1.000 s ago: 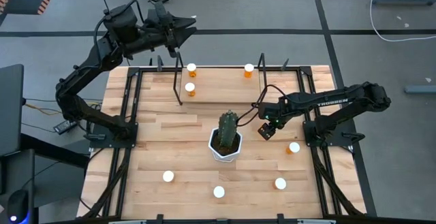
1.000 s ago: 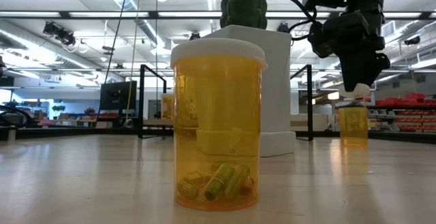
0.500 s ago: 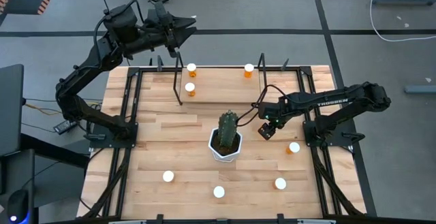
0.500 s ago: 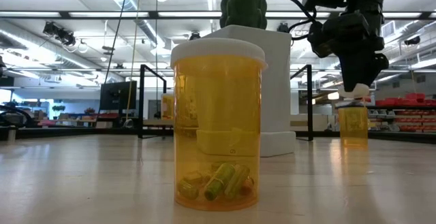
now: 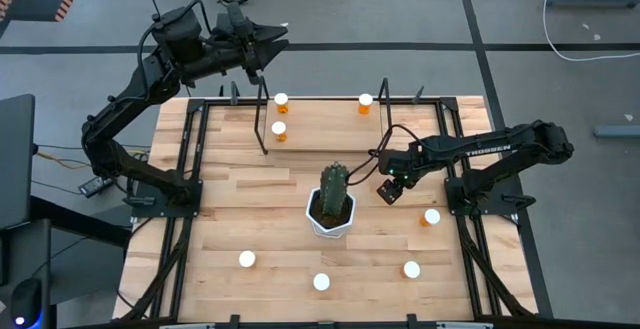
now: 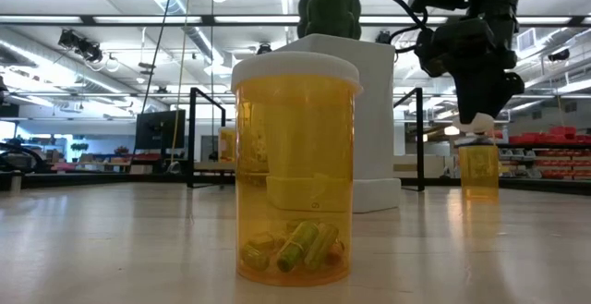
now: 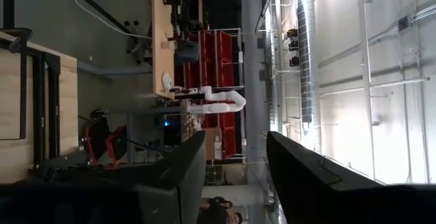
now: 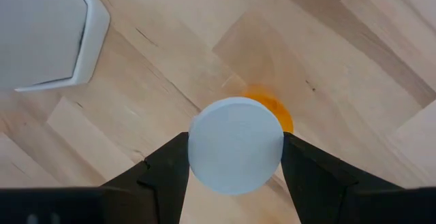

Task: Pick and place medicine bottles onto shelf by color
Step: Put the orange medicine bottle on the shelf

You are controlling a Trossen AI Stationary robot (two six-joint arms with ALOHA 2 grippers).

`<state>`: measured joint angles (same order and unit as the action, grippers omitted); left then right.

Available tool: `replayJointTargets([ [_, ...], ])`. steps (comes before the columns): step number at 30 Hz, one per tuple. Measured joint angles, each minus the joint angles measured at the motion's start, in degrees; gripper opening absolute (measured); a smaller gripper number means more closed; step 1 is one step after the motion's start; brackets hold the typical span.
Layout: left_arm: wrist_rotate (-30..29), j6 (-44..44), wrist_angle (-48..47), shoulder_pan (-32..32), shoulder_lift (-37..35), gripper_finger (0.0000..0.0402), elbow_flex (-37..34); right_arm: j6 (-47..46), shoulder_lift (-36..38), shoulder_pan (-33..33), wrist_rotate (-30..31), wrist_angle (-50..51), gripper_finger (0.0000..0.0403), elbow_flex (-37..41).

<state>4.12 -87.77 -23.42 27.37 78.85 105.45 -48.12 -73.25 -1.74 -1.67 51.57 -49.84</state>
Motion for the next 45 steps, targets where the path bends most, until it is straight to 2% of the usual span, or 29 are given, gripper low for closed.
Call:
replayJointTargets([
  [7, 0.00, 0.02, 0.00, -0.01, -0.02, 0.0162, 0.02, -0.29, 0.00, 0.00, 2.06, 0.05, 0.0217, -0.02],
  [20, 0.00, 0.02, 0.00, 0.01, -0.04, 0.0162, 0.02, -7.53, -0.02, 0.00, 2.08, 1.40, 0.0217, 1.59],
  [38, 0.00, 0.02, 0.00, 0.01, -0.07, 0.0162, 0.02, -12.68, -0.02, 0.06, 4.22, 0.07, 0.0217, 2.29],
  [45, 0.00, 0.02, 0.00, -0.01, -0.07, 0.0162, 0.02, -15.76, -0.02, 2.44, 4.33, -0.57, 0.0217, 2.34],
])
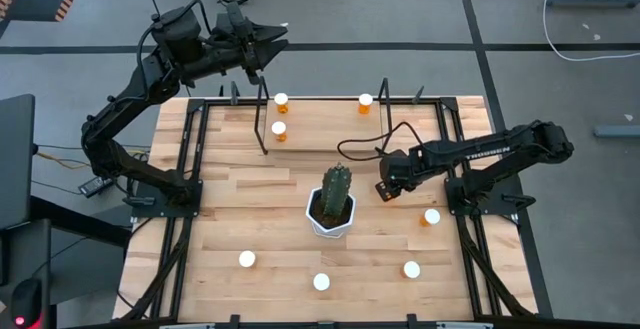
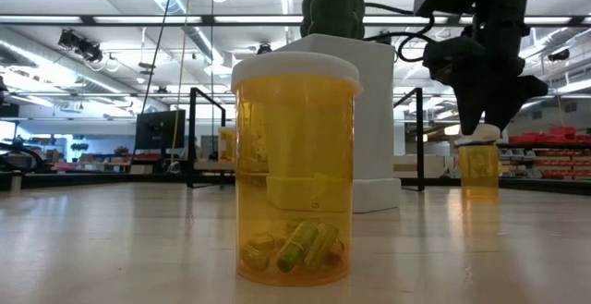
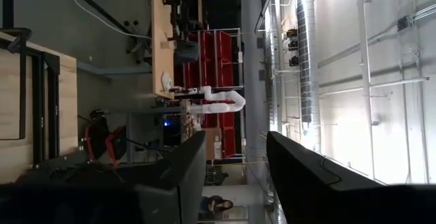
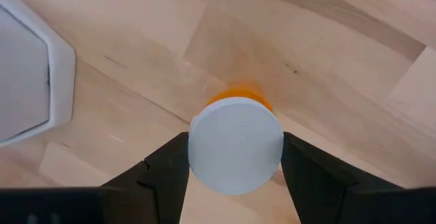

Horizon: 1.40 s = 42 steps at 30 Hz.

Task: Pick and place medicine bottles onto shelf by color
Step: Put the orange medicine bottle on the shelf

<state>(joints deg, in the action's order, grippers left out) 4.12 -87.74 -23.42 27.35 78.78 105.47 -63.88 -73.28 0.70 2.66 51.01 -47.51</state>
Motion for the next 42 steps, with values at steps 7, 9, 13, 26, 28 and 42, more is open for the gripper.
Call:
replayJointTargets([
  [7, 0.02, -0.01, 0.00, 0.01, 0.00, 0.0162, 0.00, 0.27, 0.00, 0.51, 1.49, 0.04, 0.0217, 0.00],
  [9, 0.00, 0.00, 0.00, 0.01, 0.00, 0.0162, 0.01, 0.59, -0.01, 0.41, 1.64, 0.02, 0.0217, 0.00],
  [13, 0.02, 0.00, 0.00, 0.02, 0.00, 0.0162, 0.00, 0.58, -0.92, 0.46, 0.83, -0.09, 0.0217, 0.04],
  [26, 0.04, 0.00, 0.02, 0.01, 0.00, 0.0162, 0.02, 0.87, -3.04, 0.45, 1.12, -0.97, 0.0217, -0.07],
  [28, 0.04, 0.00, 0.02, 0.02, 0.00, 0.0162, 0.02, 0.88, -3.04, 0.45, 1.38, -1.01, 0.0217, -0.07],
  [42, 0.02, 0.00, 0.00, 0.01, 0.02, 0.0162, 0.02, 0.87, -3.04, 0.45, 1.59, -1.41, 0.0231, -0.07],
])
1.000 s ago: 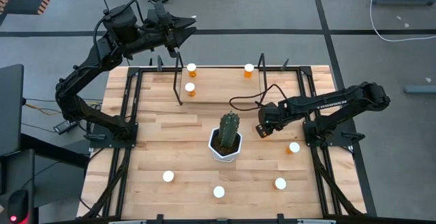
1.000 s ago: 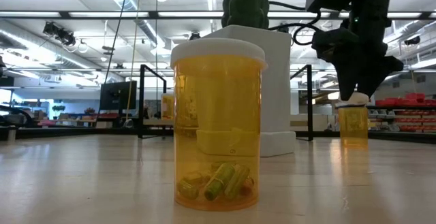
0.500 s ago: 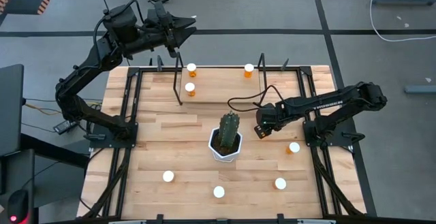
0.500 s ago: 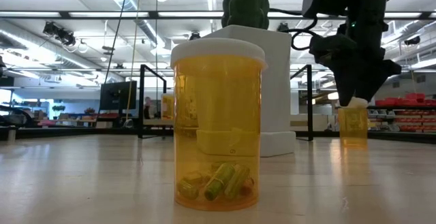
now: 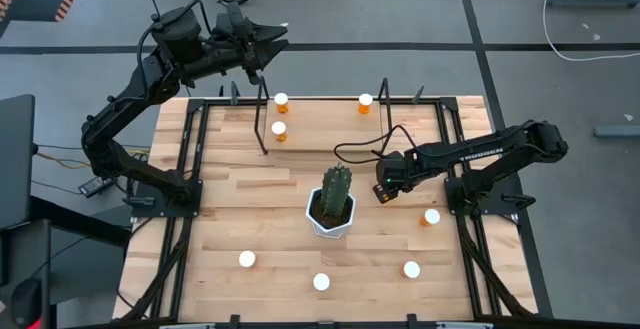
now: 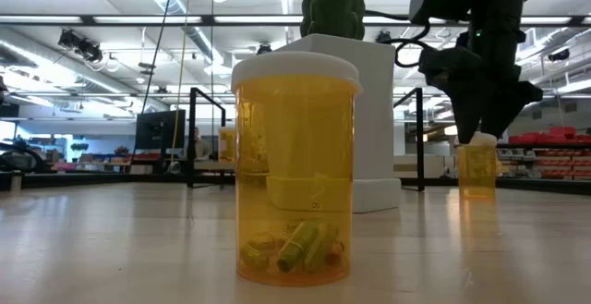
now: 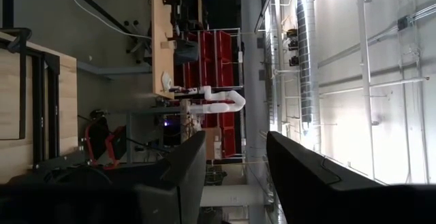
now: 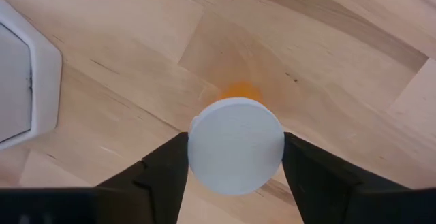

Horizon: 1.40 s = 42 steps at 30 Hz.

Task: Pick and place medicine bottles onto shelf by color
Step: Put the orange medicine bottle on the shelf

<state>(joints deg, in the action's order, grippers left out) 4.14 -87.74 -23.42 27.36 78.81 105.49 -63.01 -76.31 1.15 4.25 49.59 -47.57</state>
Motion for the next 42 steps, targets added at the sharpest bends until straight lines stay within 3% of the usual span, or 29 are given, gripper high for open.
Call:
replayJointTargets([
  [42, 0.01, 0.00, 0.01, 0.00, 0.04, 0.0162, 0.00, 2.55, 0.04, 0.01, 3.46, -0.47, 0.0239, -1.40],
])
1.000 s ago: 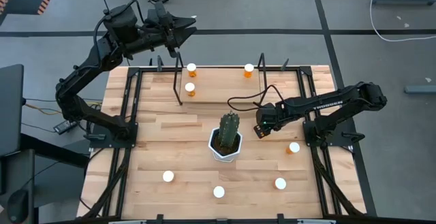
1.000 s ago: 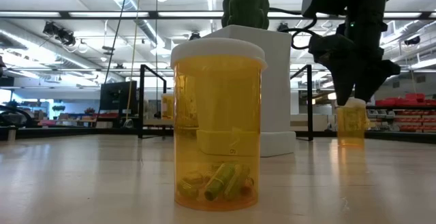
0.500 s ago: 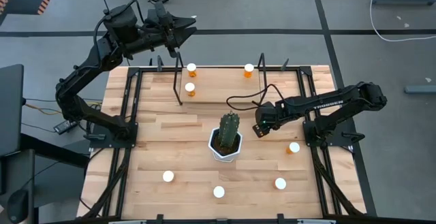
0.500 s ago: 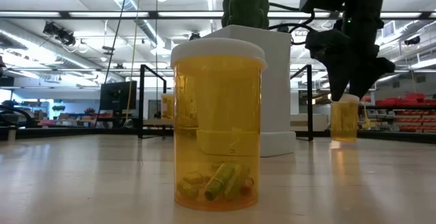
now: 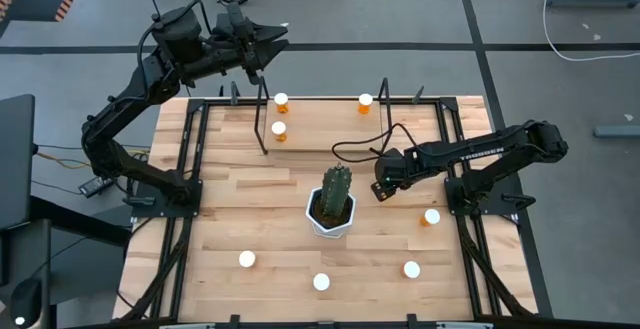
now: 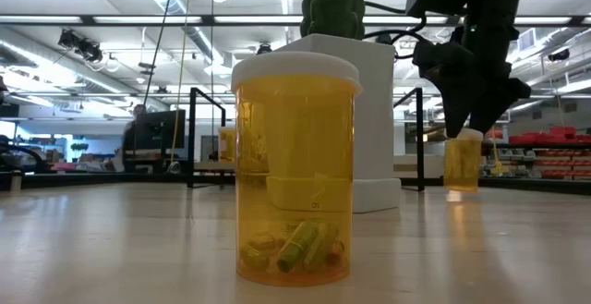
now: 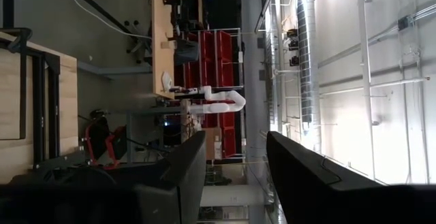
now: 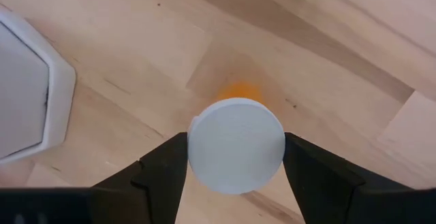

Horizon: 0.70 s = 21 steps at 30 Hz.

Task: Pick and place medicine bottles onto shelf by color
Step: Put the orange medicine bottle on the shelf

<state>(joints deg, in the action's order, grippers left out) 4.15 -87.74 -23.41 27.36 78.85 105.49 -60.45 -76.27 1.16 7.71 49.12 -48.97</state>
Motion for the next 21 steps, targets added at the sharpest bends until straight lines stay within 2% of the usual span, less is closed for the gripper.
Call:
replayJointTargets([
  [21, 1.37, -0.02, -0.01, -0.01, 0.00, 0.0162, 0.00, 0.58, 0.00, 0.01, 0.99, -0.74, 0.0239, 2.23],
])
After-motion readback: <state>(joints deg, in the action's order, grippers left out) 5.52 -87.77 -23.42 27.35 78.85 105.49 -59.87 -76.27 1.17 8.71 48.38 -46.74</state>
